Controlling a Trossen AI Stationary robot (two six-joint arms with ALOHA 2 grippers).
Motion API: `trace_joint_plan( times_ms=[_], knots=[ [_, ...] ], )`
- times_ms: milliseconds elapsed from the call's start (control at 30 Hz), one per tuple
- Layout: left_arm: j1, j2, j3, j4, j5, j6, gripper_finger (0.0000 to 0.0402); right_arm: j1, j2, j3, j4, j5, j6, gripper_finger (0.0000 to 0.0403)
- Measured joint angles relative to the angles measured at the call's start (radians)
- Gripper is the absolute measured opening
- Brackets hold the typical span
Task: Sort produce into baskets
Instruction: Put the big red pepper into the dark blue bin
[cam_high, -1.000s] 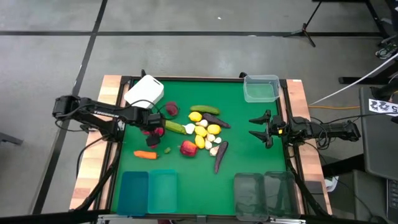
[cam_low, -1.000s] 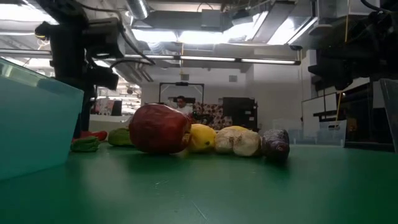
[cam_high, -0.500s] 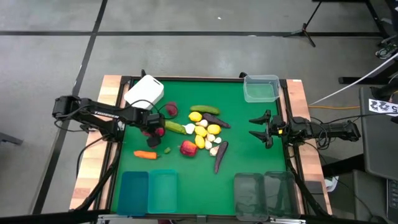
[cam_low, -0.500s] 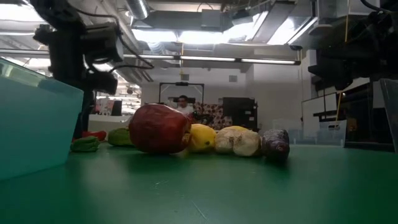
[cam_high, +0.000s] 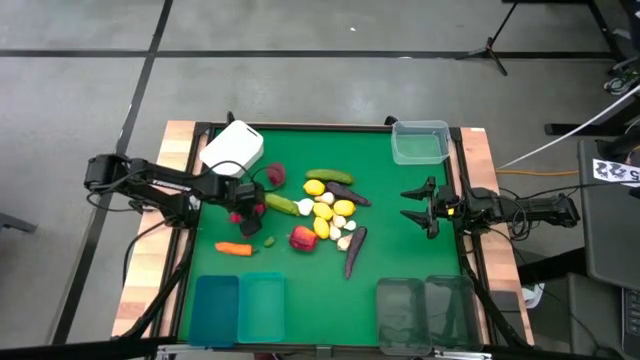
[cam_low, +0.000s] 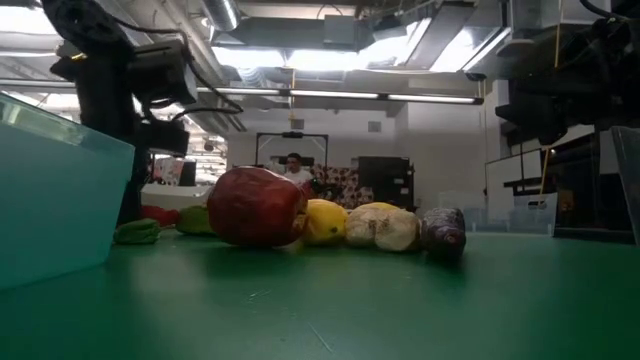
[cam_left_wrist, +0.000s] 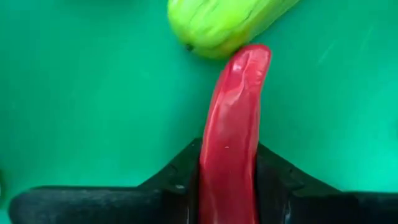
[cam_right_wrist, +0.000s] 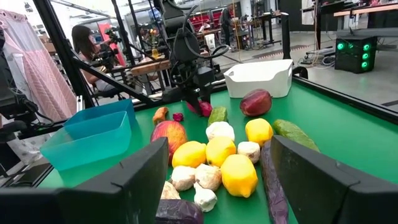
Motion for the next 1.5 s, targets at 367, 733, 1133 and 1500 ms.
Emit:
trace_joint_plan(
  times_ms=[367, 733, 1133, 1500],
  knots=[
    [-0.058, 0.000, 0.238, 0.013, 0.003, -0.019, 0.0103, 0.000, 0.000, 0.000, 0.000, 0.000, 0.000, 0.0280],
    [-0.406, -0.002, 0.436, 0.182, 0.002, -0.053, 0.0111, 0.000, 0.000, 0.000, -0.001, 0.000, 0.000, 0.0280],
    [-0.764, 0.050, 0.438, 0.277, -0.281, -0.525, 0.0113, 0.000, 0.000, 0.000, -0.002, 0.000, 0.000, 0.0280],
    [-0.912, 0.110, 0.439, 0.234, -0.278, -1.296, 0.0113, 0.000, 0.000, 0.000, -0.002, 0.008, 0.000, 0.0280]
  ],
)
